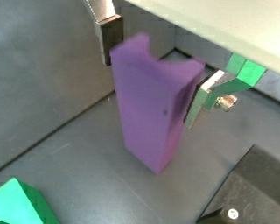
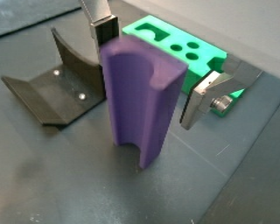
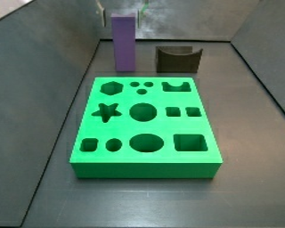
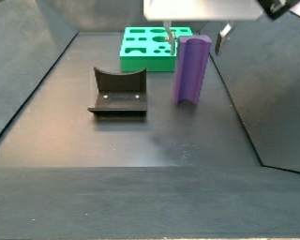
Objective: Pick up the arch object. Move up. Rotate the arch object. Move to above the board. Insert the arch object.
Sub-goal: Rotate the arch object, then move to above the board.
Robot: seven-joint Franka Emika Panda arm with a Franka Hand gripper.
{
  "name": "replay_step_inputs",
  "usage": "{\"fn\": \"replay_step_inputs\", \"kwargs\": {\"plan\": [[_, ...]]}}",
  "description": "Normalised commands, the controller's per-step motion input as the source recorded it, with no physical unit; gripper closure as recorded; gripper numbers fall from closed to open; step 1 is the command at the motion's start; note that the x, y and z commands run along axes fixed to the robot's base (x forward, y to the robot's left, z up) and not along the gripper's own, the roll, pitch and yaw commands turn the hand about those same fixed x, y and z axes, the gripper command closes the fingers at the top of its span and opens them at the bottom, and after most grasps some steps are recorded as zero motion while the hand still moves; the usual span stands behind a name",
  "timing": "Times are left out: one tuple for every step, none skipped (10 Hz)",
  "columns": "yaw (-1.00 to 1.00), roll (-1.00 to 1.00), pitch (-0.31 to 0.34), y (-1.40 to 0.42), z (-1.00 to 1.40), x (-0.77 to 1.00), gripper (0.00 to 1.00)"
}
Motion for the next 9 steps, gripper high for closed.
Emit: {"fn": "replay_step_inputs", "kwargs": {"plan": [[0.02, 0.06, -0.046, 0.01, -0.29, 0.02, 0.0], [0.02, 0.08, -0.044, 0.0, 0.0, 0.0, 1.0], [0.4, -0.12, 0.075, -0.05, 1.0, -0.14, 1.0], [0.38, -0.12, 0.081, -0.05, 1.0, -0.14, 1.0], [0.28, -0.13, 0.061, -0.05, 1.0, -0.13, 1.0], [0.19, -0.13, 0.046, -0.05, 1.0, -0.13, 1.0], [0.11, -0.11, 0.033, -0.05, 1.0, -0.12, 1.0], [0.07, -0.1, 0.027, -0.05, 1.0, -0.12, 1.0], [0.05, -0.09, 0.021, -0.05, 1.0, -0.11, 1.0]]}}
